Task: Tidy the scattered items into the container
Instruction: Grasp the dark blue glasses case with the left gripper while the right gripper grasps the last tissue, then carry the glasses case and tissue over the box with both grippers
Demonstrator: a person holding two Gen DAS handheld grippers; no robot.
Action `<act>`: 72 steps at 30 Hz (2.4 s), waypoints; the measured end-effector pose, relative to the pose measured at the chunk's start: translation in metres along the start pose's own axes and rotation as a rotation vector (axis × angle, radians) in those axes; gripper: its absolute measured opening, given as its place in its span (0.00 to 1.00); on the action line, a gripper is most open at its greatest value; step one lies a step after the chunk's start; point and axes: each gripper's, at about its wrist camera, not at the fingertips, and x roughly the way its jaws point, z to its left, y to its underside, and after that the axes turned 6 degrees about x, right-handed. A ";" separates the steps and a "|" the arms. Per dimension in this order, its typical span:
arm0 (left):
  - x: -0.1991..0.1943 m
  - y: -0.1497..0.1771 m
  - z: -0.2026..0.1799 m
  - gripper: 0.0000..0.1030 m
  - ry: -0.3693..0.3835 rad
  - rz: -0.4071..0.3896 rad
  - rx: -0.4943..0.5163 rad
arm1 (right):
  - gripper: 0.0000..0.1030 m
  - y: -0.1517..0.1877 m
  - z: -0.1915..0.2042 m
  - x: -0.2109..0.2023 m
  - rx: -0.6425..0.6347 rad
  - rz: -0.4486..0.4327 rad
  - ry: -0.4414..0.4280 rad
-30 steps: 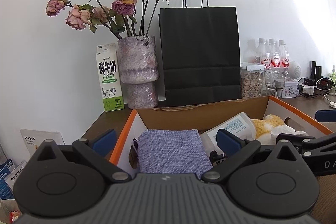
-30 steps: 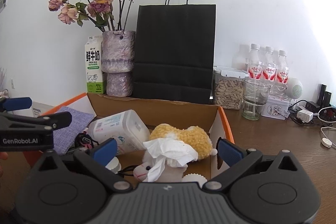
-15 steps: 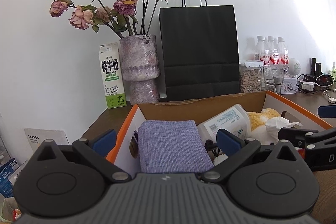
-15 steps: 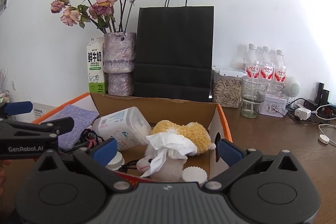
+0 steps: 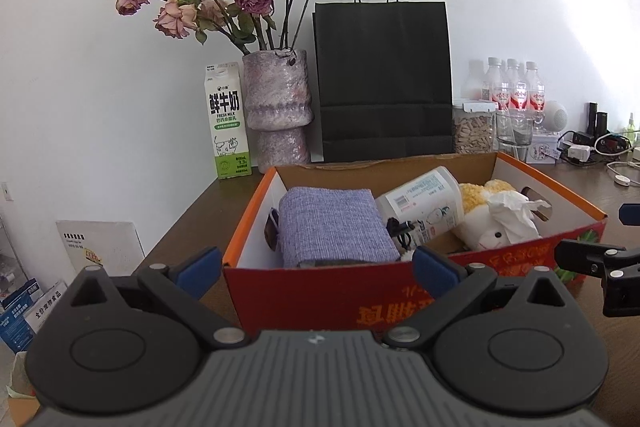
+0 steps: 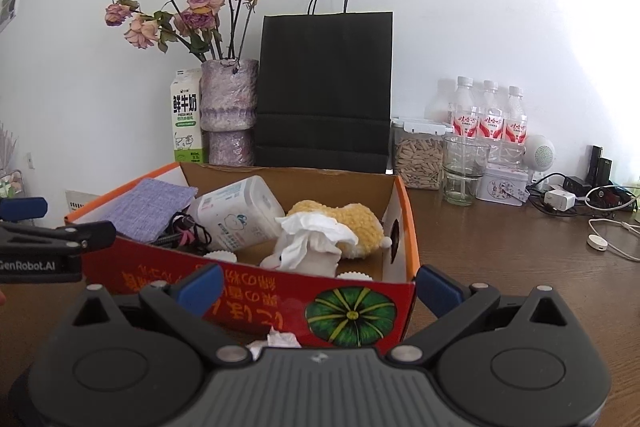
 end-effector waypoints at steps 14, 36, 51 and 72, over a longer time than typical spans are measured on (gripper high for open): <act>-0.015 0.019 -0.013 1.00 0.099 0.156 -0.009 | 1.00 0.020 -0.003 -0.014 -0.006 0.137 -0.006; 0.003 0.041 -0.025 0.72 0.180 0.309 -0.013 | 1.00 0.041 -0.003 0.007 0.007 0.312 -0.003; 0.020 0.040 -0.015 0.70 0.175 0.275 -0.033 | 0.97 0.028 0.014 0.044 0.030 0.303 -0.023; 0.019 0.040 -0.016 0.70 0.170 0.272 -0.026 | 0.21 0.025 0.022 0.037 0.004 0.258 -0.098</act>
